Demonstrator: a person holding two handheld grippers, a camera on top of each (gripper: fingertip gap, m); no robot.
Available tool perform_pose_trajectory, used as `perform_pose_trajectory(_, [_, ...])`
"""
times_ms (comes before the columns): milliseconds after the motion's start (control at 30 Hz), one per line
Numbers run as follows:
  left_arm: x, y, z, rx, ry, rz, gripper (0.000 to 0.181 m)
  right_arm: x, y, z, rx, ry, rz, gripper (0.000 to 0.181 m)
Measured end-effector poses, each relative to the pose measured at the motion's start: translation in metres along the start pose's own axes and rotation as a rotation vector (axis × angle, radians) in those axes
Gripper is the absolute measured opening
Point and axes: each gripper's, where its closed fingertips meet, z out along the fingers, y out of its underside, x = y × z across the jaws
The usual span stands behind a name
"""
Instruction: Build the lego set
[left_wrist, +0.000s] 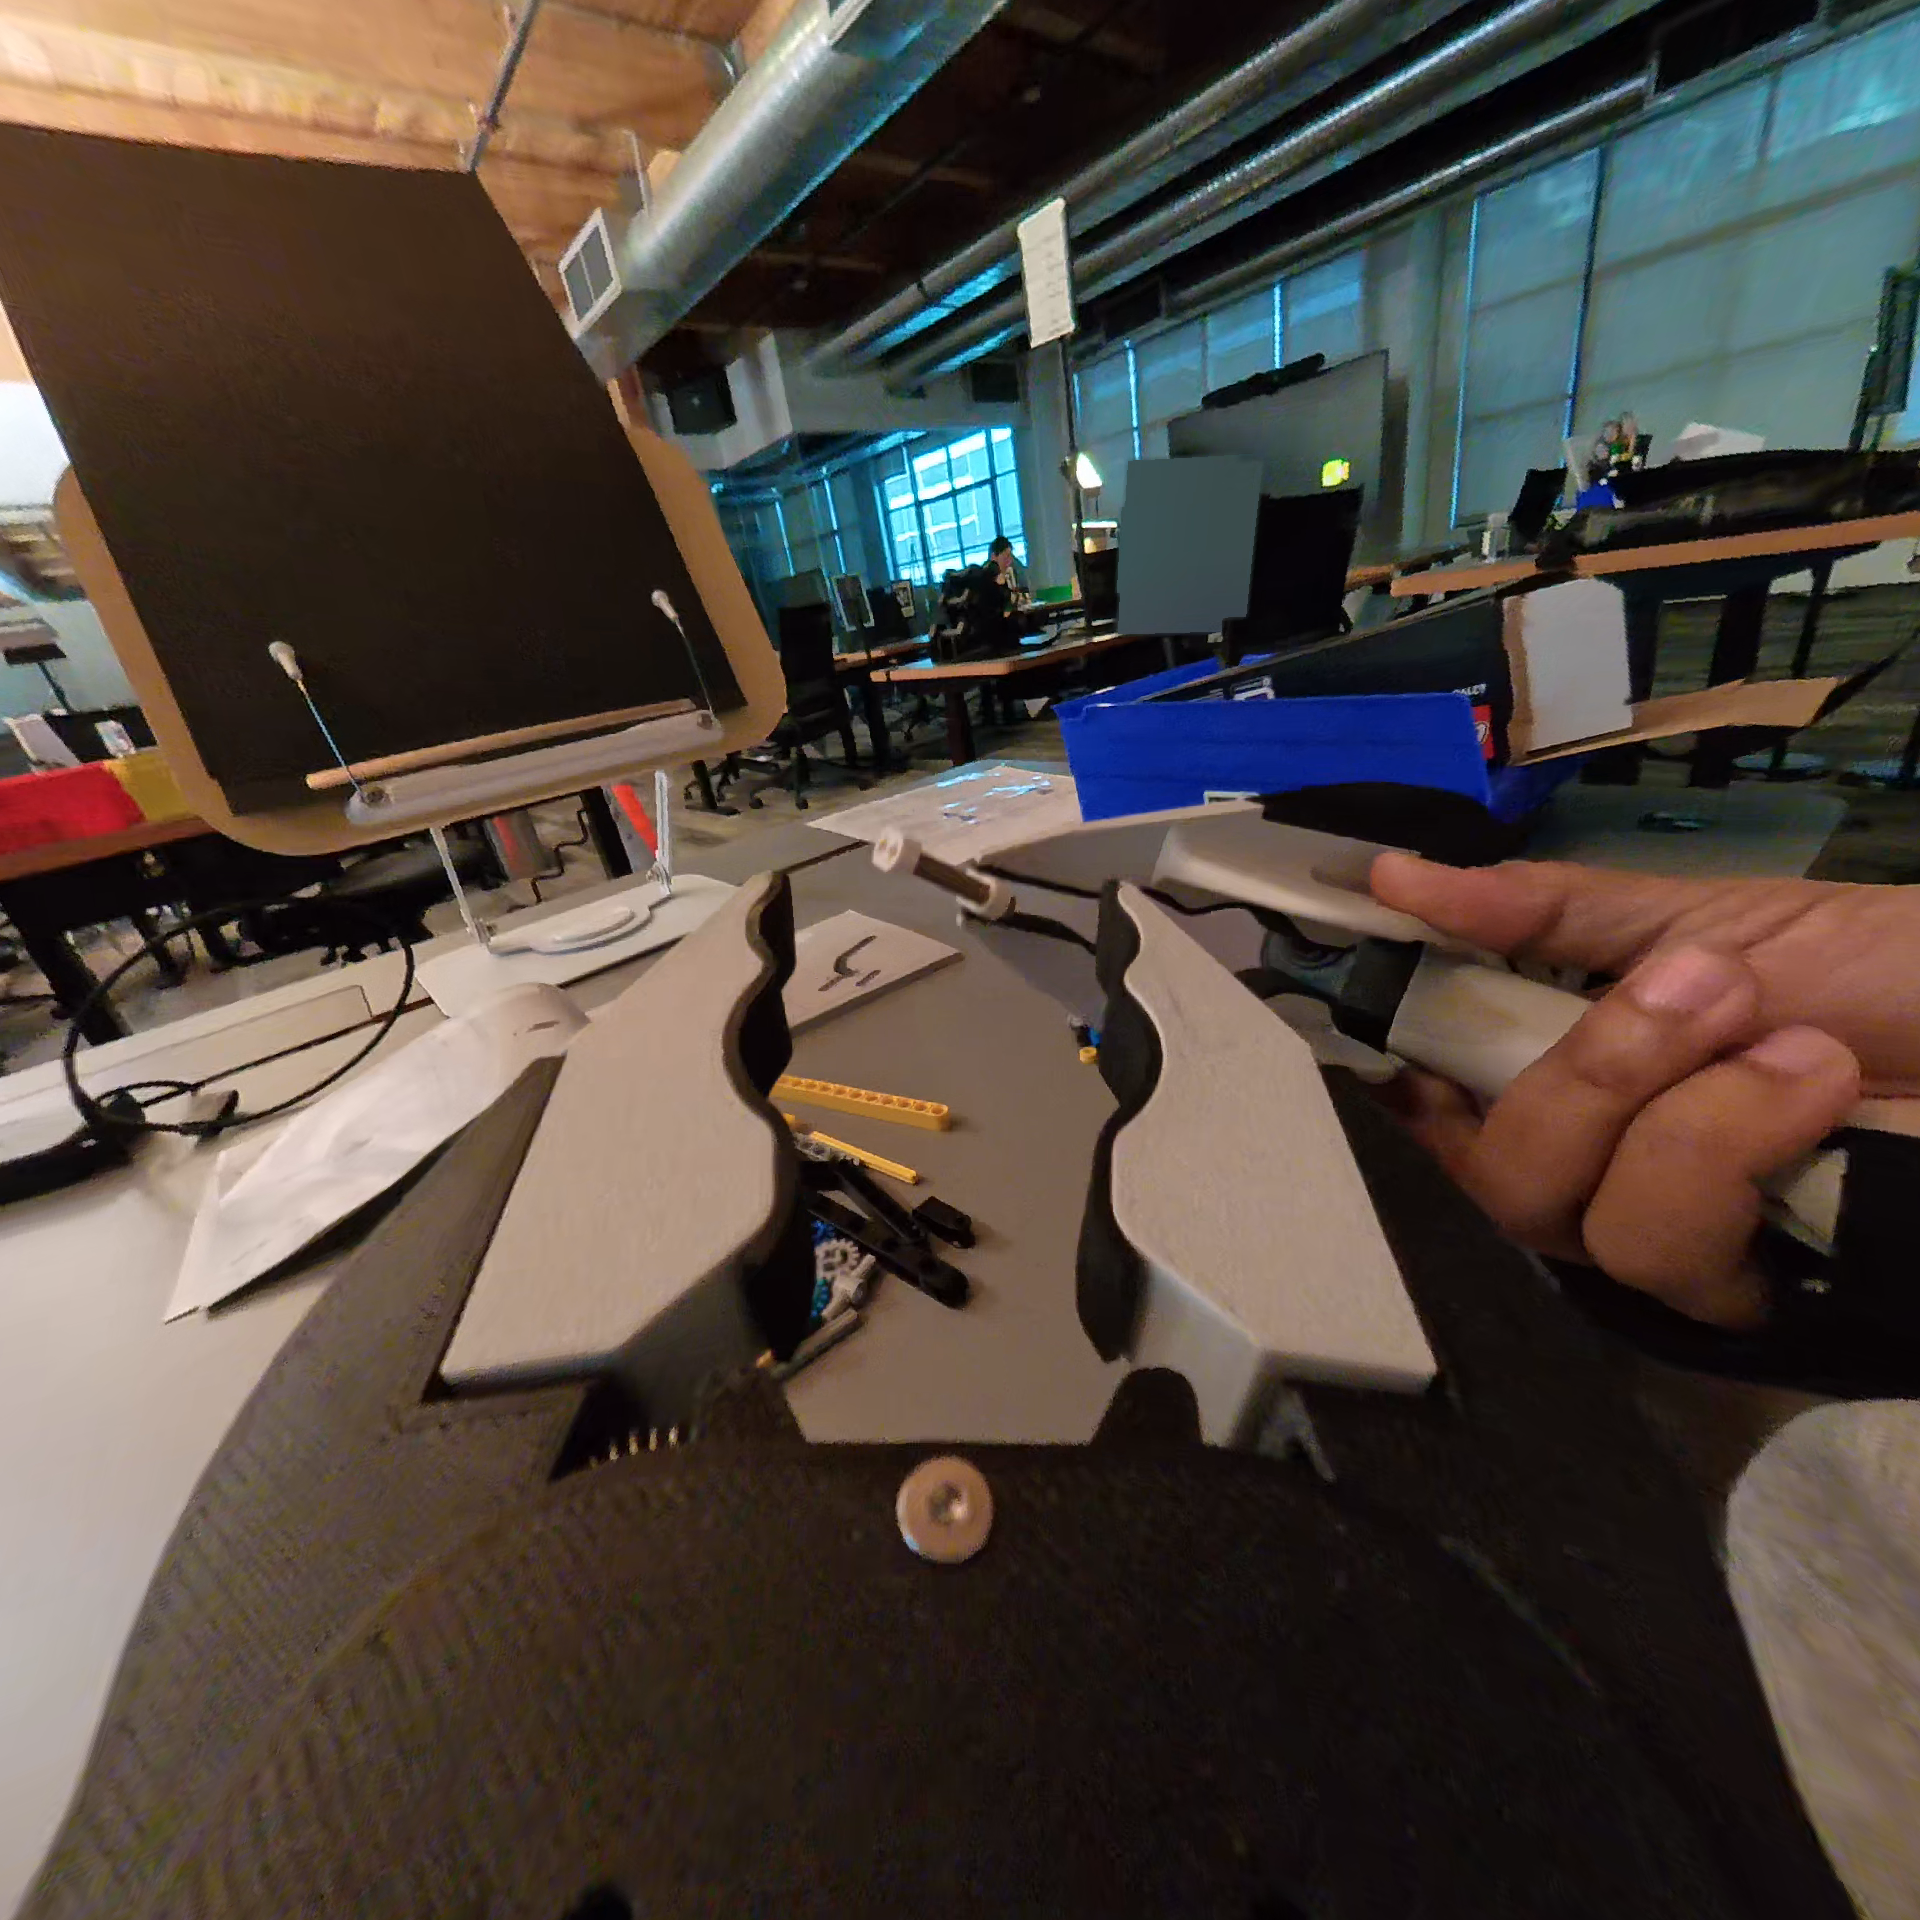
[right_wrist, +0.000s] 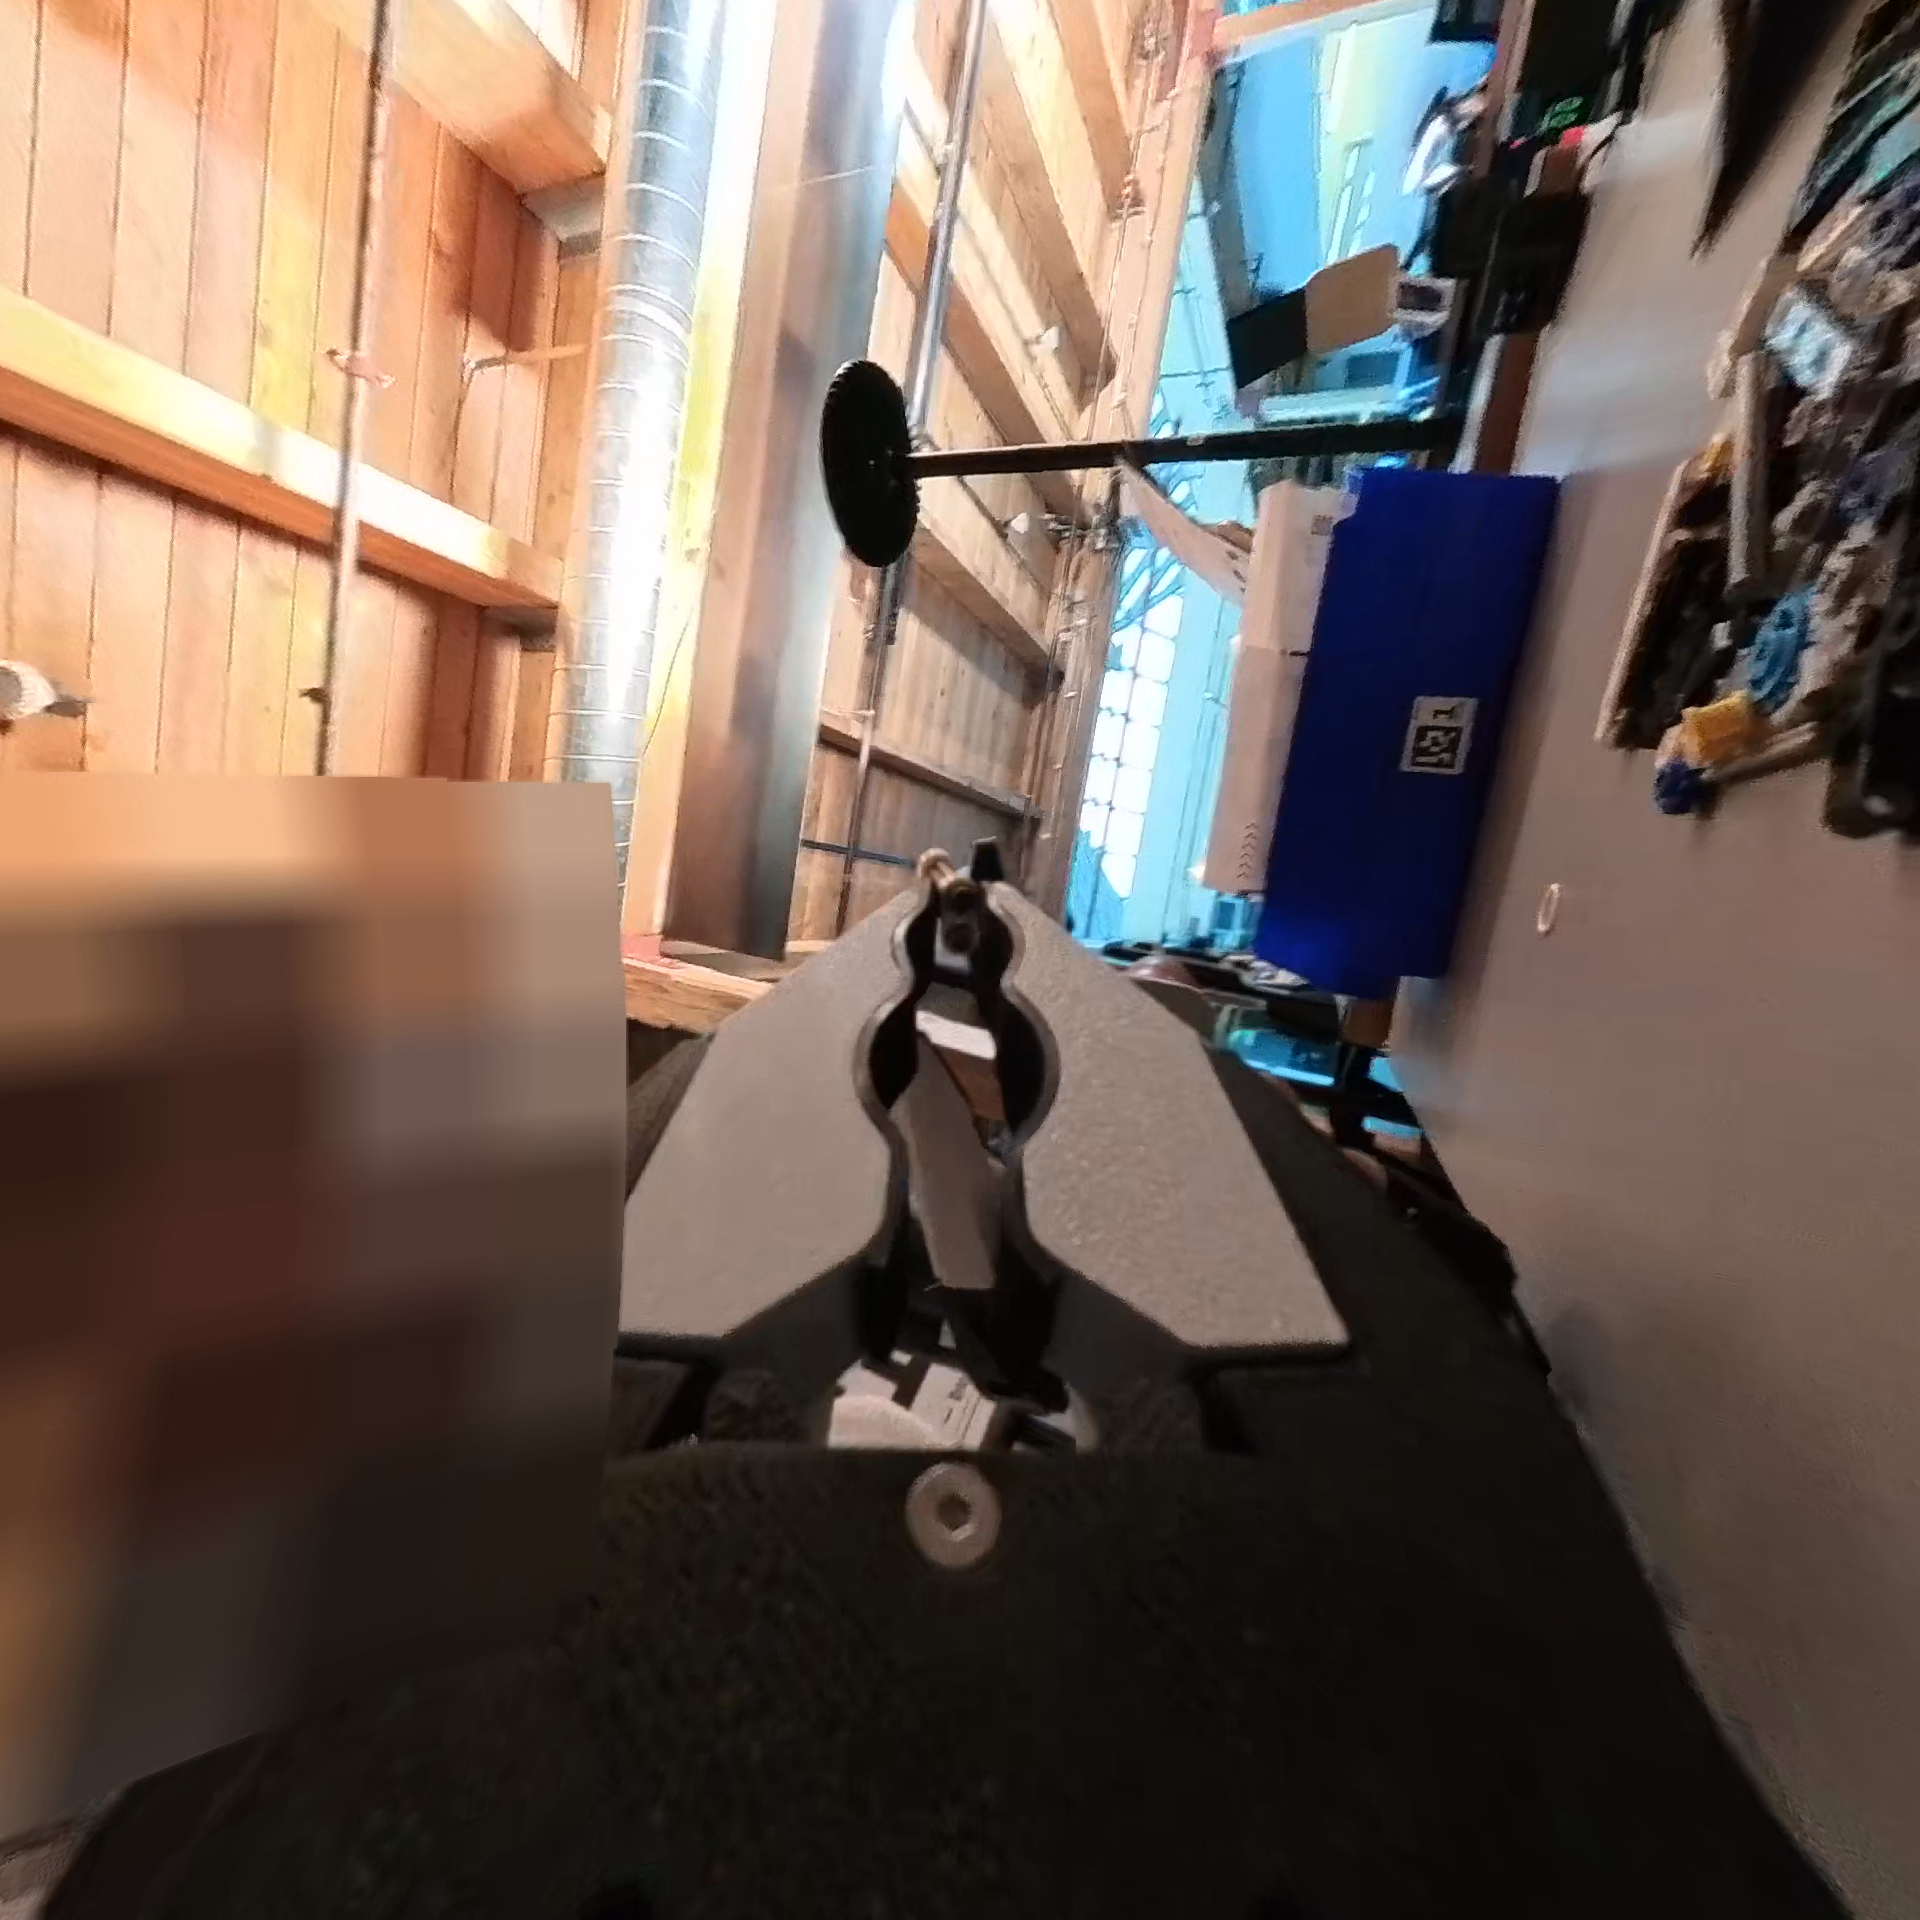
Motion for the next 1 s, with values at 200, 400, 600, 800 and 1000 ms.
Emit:
perform_pose_trajectory(200, [0.002,0.011,0.003,-0.063,-0.017,0.05,0.055,0.012,-0.004,-0.001,0.05,0.149,-0.114,0.005])
perform_pose_trajectory(400, [0.002,0.01,0.002,-0.063,-0.008,0.037,0.052,0.012,0.006,0.005,0.017,0.186,-0.185,0.005])
perform_pose_trajectory(600, [0.001,0.01,0.001,-0.055,-0.002,0.078,0.049,0.012,0.008,0.005,-0.001,0.178,-0.16,0.005])
perform_pose_trajectory(800, [0.0,0.011,0.0,-0.055,0.026,0.096,0.044,0.014,0.01,0.005,-0.035,0.186,-0.154,0.006])
perform_pose_trajectory(1000, [0.0,0.009,-0.001,-0.044,0.041,0.07,0.029,0.01,0.011,0.004,-0.075,0.172,-0.156,0.005])
